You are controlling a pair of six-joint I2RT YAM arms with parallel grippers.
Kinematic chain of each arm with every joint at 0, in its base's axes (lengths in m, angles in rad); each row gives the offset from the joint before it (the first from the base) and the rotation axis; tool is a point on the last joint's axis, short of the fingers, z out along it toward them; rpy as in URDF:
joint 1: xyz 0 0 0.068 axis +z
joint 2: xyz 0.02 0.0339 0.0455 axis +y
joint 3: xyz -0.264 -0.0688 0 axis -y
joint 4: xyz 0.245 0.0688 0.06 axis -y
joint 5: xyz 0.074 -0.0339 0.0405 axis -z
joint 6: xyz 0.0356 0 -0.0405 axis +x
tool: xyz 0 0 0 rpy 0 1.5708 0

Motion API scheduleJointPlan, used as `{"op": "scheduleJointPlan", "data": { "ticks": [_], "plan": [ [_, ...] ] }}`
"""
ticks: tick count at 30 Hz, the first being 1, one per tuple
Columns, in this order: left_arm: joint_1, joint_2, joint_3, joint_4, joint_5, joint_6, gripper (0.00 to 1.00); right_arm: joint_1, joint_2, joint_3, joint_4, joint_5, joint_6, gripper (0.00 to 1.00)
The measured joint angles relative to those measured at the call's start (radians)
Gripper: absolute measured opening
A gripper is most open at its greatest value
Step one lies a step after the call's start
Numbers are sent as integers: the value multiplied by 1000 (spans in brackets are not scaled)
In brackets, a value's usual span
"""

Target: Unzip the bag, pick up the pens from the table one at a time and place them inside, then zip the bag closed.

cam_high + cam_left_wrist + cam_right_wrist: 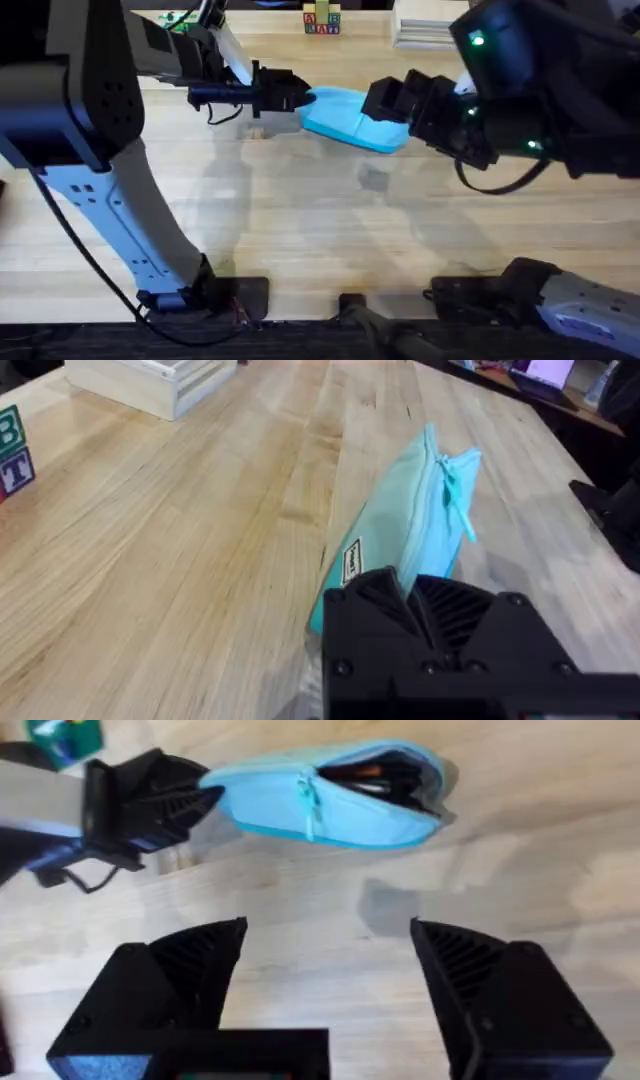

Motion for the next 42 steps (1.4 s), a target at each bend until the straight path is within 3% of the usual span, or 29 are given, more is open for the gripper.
{"op": "scheduleJointPlan", "data": {
  "ticks": [11, 18, 42],
  "plan": [
    [0, 0, 0, 0, 0, 0, 42, 32, 199, 205, -64, 5, 23, 996],
    [0, 0, 0, 0, 0, 0, 42, 119, 328, 274, -93, 105, 75, 996],
    [0, 0, 0, 0, 0, 0, 42, 96, 533, 274, -45, 204, 90, 996]
  ]
}}
